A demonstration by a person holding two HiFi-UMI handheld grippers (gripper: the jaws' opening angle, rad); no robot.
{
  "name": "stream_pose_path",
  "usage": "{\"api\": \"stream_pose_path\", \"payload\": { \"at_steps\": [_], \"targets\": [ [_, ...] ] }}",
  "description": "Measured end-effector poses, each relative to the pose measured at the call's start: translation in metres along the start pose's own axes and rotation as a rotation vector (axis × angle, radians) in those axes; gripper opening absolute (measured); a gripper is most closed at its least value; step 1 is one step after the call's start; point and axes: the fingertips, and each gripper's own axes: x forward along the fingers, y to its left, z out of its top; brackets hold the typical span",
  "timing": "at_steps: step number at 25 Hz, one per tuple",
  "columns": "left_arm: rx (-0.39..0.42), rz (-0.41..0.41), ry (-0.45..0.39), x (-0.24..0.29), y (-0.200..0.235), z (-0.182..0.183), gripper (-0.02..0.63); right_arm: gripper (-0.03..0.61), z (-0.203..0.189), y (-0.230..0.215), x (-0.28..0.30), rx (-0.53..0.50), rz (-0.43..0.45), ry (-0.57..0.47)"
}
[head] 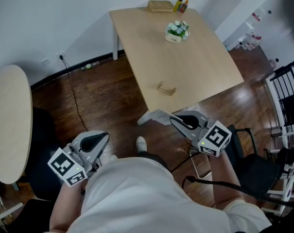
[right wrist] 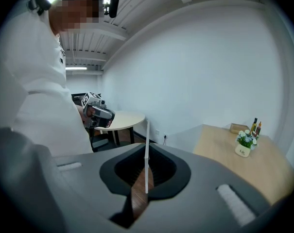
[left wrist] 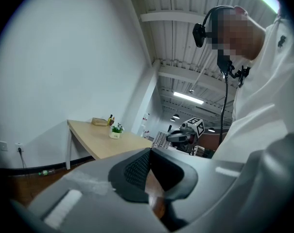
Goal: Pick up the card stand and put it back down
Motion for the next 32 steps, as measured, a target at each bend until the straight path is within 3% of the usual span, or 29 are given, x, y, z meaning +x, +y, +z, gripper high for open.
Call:
{"api": "stream_pose_path", "payload": {
  "at_steps": [11,23,32],
  "targets": [
    [0.003,0.056,0.023,0.063,0.010,0.022,-0.006,0.020,-0.032,-0.126,-0.007,0.019,-0.013,0.025],
    [-0.020,0.129,0.036,0.105,0.018,0.033,-0.006,0.020,-0.068,-0.208,0.016,0.033,0.021,0.054],
    [-0.033,0.185,0.048,0.123,0.023,0.034,-0.006,0.020,-0.096,-0.243,0.037,0.057,0.049,0.080]
  ]
}}
